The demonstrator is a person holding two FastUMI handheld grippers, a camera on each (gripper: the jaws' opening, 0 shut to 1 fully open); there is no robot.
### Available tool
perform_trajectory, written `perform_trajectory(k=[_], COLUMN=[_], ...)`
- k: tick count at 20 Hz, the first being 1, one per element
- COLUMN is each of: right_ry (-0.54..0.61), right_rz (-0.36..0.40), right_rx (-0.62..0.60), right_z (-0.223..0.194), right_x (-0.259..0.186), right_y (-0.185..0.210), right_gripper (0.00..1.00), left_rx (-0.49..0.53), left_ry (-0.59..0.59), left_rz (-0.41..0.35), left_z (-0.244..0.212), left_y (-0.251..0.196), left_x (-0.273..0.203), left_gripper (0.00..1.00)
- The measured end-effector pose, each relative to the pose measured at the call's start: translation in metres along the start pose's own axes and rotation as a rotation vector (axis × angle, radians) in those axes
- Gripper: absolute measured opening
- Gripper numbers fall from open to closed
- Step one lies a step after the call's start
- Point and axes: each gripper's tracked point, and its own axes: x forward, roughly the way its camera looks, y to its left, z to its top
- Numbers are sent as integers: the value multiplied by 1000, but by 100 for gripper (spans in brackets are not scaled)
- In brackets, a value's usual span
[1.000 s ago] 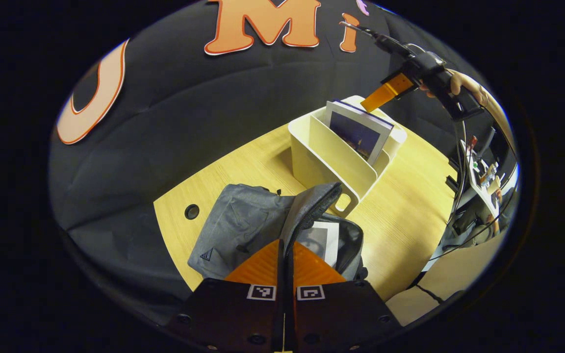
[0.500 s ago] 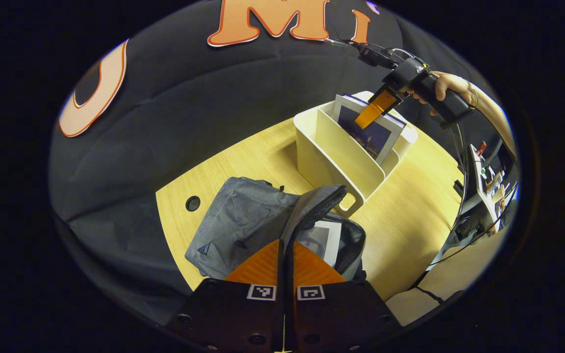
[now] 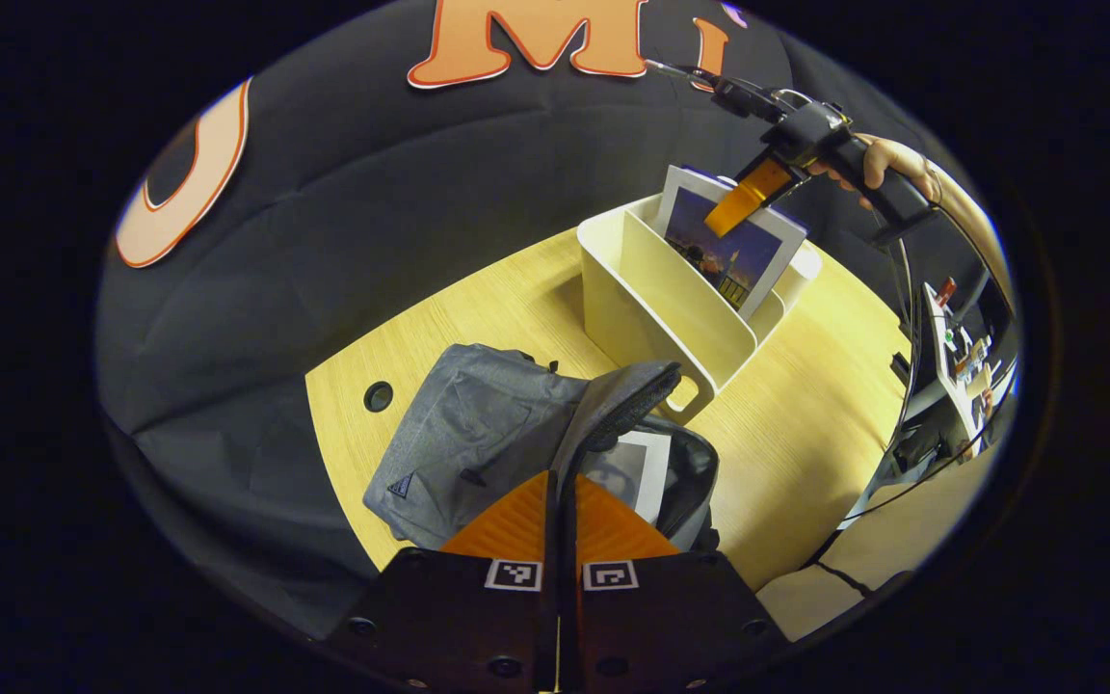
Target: Open the schoolbag, grab two books from the bookshelf and put them into the schoolbag.
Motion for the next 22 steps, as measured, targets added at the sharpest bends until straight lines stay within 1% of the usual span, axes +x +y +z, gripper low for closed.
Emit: perform_trajectory(k=[3, 7, 9, 14, 16, 18, 20, 22], right_ry=[-47, -165, -226, -408, -449, -469, -467, -450], right_rz=[-25, -68, -72, -67, -39, 13, 92, 178], right_rx=[25, 54, 75, 104, 148, 210, 279, 360], right_z=[4, 17, 18, -2, -20, -39, -62, -82], right_x=[-27, -83, -118, -203, -224, -231, -226, -209], right_y=[-6, -9, -2, 29, 46, 64, 83, 99], right_gripper=[35, 34, 34, 34, 34, 34, 34, 34], left_rx=[16, 35, 66, 156, 187, 220, 250, 273], left_ry=[-8, -23, -35, -50, -62, -79, -91, -95], left_rz=[-17, -53, -60, -110, -126, -128, -133, -135], left_z=[0, 1, 2, 1, 4, 5, 5, 4], left_y=[-2, 0, 5, 5, 5, 7, 9, 10], left_x=[-1, -1, -2, 2, 1, -3, -5, -5], left_gripper=[1, 1, 2, 1, 1, 1, 1, 1])
